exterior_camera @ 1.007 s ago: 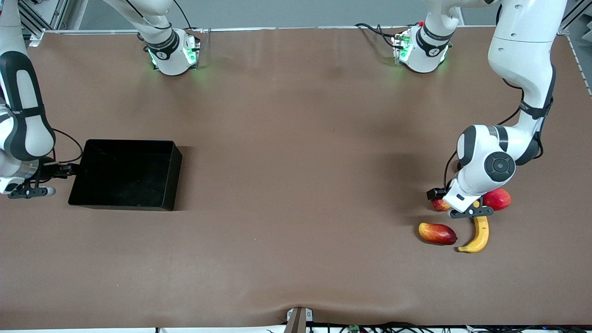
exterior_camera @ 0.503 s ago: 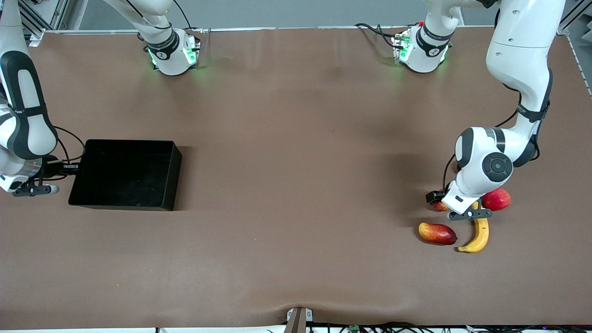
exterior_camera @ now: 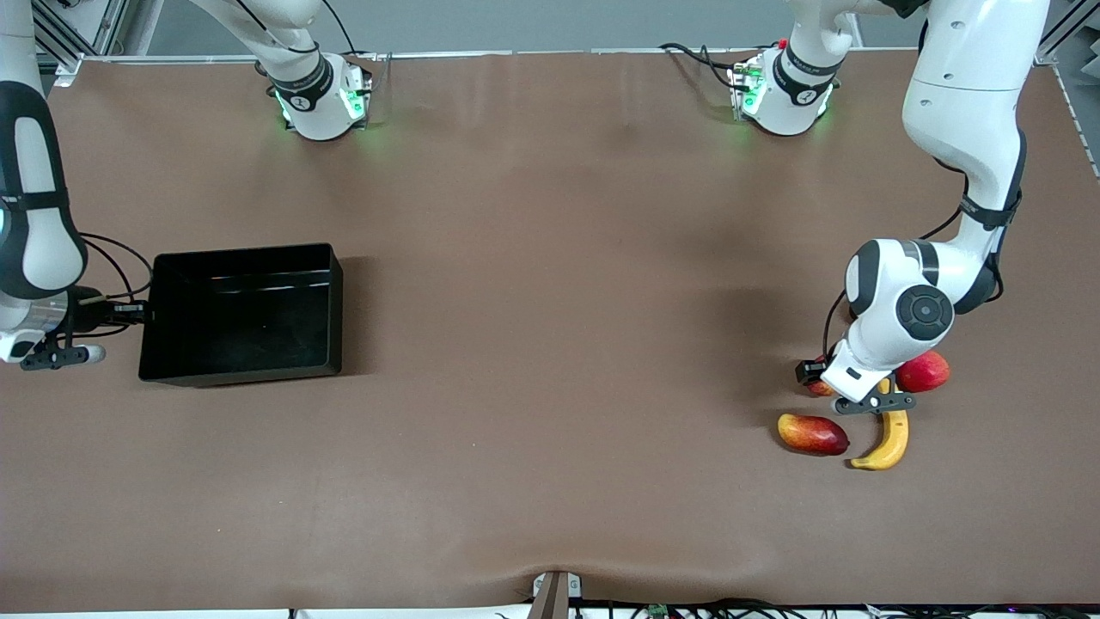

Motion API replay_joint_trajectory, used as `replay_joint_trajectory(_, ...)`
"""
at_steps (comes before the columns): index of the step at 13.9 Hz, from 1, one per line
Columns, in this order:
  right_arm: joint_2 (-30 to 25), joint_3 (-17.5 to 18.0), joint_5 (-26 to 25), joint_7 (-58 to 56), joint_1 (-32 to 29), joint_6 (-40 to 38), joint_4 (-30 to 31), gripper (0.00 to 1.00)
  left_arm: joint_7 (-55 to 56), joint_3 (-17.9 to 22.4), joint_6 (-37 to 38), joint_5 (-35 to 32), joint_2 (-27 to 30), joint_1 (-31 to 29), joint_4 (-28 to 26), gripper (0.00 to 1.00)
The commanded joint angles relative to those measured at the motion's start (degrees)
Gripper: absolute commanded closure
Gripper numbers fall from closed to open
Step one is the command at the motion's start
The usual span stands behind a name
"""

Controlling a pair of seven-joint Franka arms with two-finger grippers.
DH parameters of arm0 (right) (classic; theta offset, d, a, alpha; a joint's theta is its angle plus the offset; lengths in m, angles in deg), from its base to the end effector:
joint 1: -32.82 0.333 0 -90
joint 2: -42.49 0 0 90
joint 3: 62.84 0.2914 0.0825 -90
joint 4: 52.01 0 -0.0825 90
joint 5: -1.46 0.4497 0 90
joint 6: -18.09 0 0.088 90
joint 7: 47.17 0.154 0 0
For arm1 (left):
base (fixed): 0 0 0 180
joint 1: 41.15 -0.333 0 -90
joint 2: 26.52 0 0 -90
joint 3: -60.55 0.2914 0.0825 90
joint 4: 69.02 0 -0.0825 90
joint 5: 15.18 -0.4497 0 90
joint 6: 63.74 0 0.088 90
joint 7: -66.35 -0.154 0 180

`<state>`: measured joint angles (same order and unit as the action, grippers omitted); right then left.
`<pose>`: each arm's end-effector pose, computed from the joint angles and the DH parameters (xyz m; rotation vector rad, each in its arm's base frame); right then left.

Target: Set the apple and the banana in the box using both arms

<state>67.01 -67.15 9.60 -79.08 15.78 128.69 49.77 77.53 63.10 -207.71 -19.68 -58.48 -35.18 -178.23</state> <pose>0.6122 -0.2220 0.1933 -2.9167 -0.1731 0.2955 0.6651 -0.0370 0.0889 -3.0743 -0.1010 -0.0884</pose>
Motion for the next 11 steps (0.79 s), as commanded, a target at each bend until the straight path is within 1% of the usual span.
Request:
replay_joint_trajectory(1,-1.3,0.1,2.4,-0.2,2.2,-6.5,-4.4,1.0,1.2,0.2,0.8,-1.7,2.6,0.3,0.6,1.0)
replay_joint_trajectory(3,-1.6,0.2,4.1,2.7,3.5,-9.2,-5.6,1.0,1.3,0.2,3.8,-1.7,3.2,0.4,2.1,1.0)
replay_joint_trajectory(5,-2.6,0.2,5.0,6.4,7.0,-12.0,-7.5,1.0,1.4,0.0,8.3,-1.7,4.1,0.4,4.3,1.0)
replay_joint_trajectory(6,-3.4,0.2,5.0,10.7,9.6,-13.3,-8.2,1.0,1.4,-0.1,9.1,-1.7,4.5,0.5,4.5,1.0)
replay_joint_trajectory(8,-4.7,0.2,5.0,20.3,16.0,-13.6,-8.3,1.0,1.3,-0.2,9.4,-1.7,5.1,0.5,4.7,1.0)
replay_joint_trajectory(10,-4.8,0.1,5.0,26.8,23.3,-12.7,-9.1,1.0,1.2,-0.3,10.2,-1.7,6.2,0.5,4.7,1.0)
replay_joint_trajectory(11,-4.3,0.0,5.0,32.0,26.8,-11.8,-9.8,1.0,1.2,-0.4,11.0,-1.7,6.8,0.5,4.7,1.0)
